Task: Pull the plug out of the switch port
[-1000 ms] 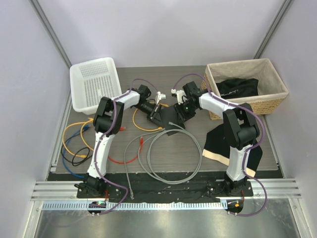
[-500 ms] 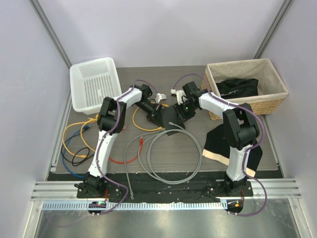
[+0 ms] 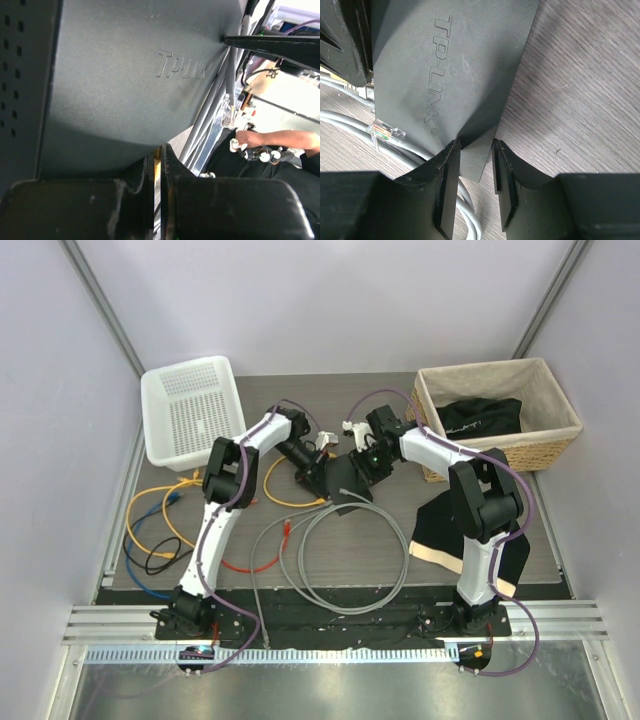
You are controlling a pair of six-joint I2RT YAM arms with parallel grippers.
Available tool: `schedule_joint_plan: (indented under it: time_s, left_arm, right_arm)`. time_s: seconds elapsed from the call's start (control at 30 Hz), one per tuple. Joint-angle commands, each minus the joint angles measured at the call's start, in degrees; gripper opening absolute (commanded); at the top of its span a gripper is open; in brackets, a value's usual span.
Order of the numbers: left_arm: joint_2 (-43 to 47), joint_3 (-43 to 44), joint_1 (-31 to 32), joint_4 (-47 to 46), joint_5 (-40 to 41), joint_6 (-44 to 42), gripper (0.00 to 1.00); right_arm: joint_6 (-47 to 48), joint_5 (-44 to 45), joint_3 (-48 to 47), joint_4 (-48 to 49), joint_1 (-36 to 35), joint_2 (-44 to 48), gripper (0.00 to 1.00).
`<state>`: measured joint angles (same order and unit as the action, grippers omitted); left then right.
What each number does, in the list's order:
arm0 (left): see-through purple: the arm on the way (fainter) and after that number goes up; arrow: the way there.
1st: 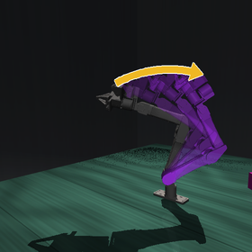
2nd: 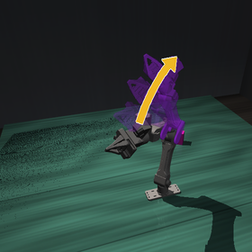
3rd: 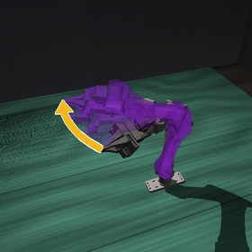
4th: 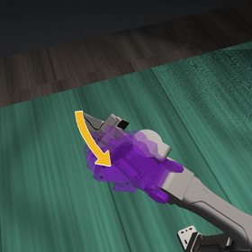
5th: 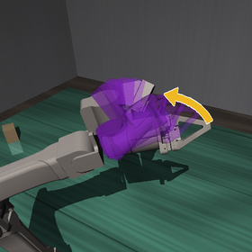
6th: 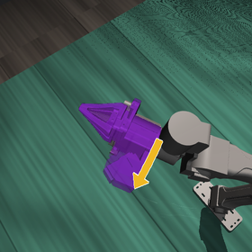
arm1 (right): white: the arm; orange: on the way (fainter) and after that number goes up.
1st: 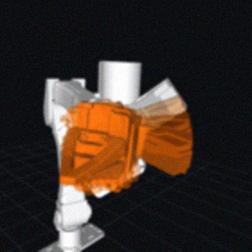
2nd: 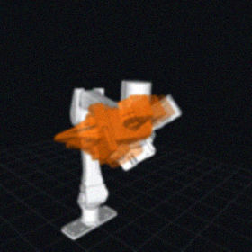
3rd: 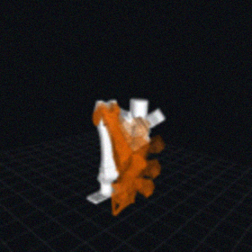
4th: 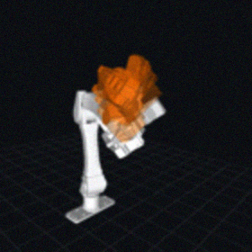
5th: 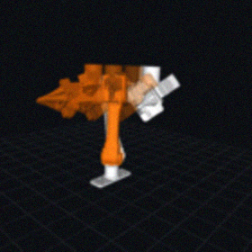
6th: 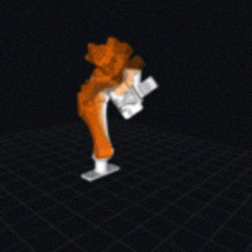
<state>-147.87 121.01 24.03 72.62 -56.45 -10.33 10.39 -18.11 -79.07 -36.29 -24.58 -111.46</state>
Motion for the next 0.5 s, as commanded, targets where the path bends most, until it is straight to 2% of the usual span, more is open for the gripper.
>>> schedule_joint_plan:
  time_s: [0.0,0.17,0.27,0.4,0.47]
  left_arm:
    - [-5.32,2.57,1.02,-0.46,13.03,-5.05,0.00]
    - [-3.13,-4.18,1.02,-3.27,11.36,-3.74,0.00]
    - [-0.06,-5.26,0.84,-3.36,12.41,-3.56,0.00]
    - [6.53,-1.49,-0.82,-2.49,18.29,-4.61,0.00]
    - [9.60,1.49,-1.70,1.01,20.76,-7.40,0.00]
  right_arm:
    - [1.56,0.79,2.69,2.19,-2.49,-2.45,0.38]
    - [1.74,1.06,3.13,2.45,-2.49,-2.18,0.38]
    - [1.74,1.06,3.04,2.37,-2.41,-2.18,0.38]
    - [1.91,0.80,2.78,2.46,-2.49,-2.62,0.38]
    - [2.00,0.79,2.52,2.72,-2.41,-2.89,0.38]
